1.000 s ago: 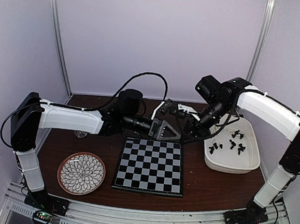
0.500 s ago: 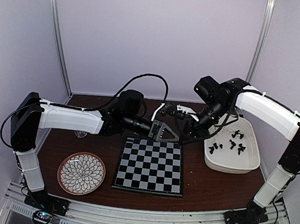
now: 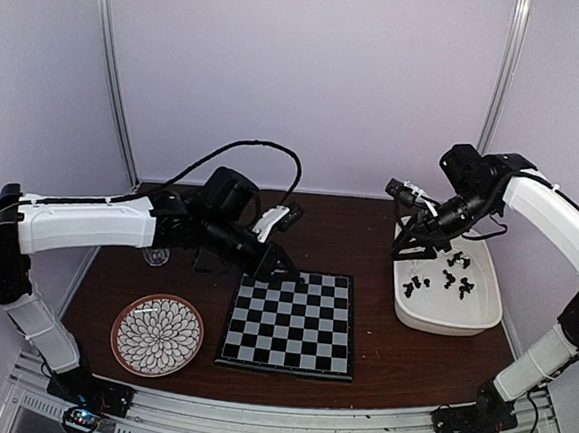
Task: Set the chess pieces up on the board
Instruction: Place the rook at h8.
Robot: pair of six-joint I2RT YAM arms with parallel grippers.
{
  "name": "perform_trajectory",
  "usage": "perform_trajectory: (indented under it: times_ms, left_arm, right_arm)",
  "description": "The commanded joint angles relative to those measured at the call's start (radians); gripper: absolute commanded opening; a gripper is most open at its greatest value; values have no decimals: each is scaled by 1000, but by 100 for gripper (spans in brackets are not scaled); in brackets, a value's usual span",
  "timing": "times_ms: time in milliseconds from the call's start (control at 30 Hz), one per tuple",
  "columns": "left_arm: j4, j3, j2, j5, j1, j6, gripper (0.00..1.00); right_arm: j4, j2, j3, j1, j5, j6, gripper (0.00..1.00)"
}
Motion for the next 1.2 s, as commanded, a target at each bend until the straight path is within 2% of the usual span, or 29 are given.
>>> perform_trajectory:
  times_ms: [0,167,267,467,667,800,933,1167]
  left_arm:
    - [-262,-110,-124,-324,-12,81,2]
    - [-402,-222,-265,-520,-54,-15,3]
    - [-469,-249,-315,-576,-82,-68,3]
    - [-549,-344,-345,-678,-227,-167,4]
    - [-436,-388,-314,-695,-255,-198,3]
    - [-348,-380,-230,-705,-299,-160,5]
    - [-330,-341,-120,-707,-319,-134,5]
    - [-261,-342,-108,-746,-323,-131,1]
  right_arm:
    - [40,-56,-120,-81,-77,11,49]
    - [121,-104,-196,-93,-77,42,49]
    - [126,-96,-188,-93,-73,43,49]
    - [131,-83,-180,-93,-76,48,48]
    - [144,-76,-179,-93,-74,60,48]
    - [144,-80,-179,-93,-66,62,47]
    - [147,-87,-180,-93,-61,68,47]
    - [149,-99,-194,-93,-58,70,47]
